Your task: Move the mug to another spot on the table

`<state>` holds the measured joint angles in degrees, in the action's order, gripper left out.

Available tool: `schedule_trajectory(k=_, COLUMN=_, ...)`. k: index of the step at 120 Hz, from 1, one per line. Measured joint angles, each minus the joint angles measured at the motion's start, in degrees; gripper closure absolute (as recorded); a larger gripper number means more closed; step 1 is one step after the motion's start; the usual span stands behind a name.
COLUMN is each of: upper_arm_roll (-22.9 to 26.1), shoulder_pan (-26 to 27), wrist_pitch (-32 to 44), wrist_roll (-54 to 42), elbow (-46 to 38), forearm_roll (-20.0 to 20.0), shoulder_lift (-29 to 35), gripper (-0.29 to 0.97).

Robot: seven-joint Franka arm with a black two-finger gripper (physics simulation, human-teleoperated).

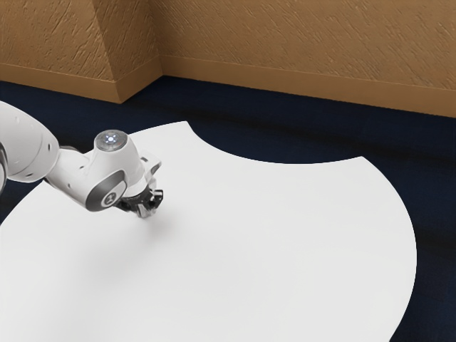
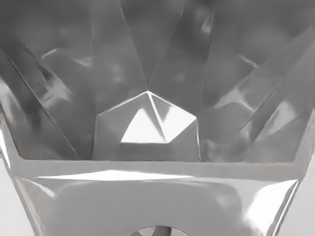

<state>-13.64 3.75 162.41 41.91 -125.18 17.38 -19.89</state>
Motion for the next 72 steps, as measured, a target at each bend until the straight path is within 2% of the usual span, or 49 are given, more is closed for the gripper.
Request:
schedule_trajectory(k=40, upper_arm_roll=0.0, shoulder_pan=0.6, wrist_pitch=0.7, wrist_roll=0.2, elbow=-0.3, forearm_roll=0.6, shoulder_lift=1.9, gripper=0.65)
schedule_trajectory(k=72, upper_arm_roll=0.0, shoulder_pan=7.3, wrist_pitch=0.8, wrist_roll=0.3, elbow=-0.6, forearm_roll=0.9, shoulder_lift=3.5, gripper=0.67)
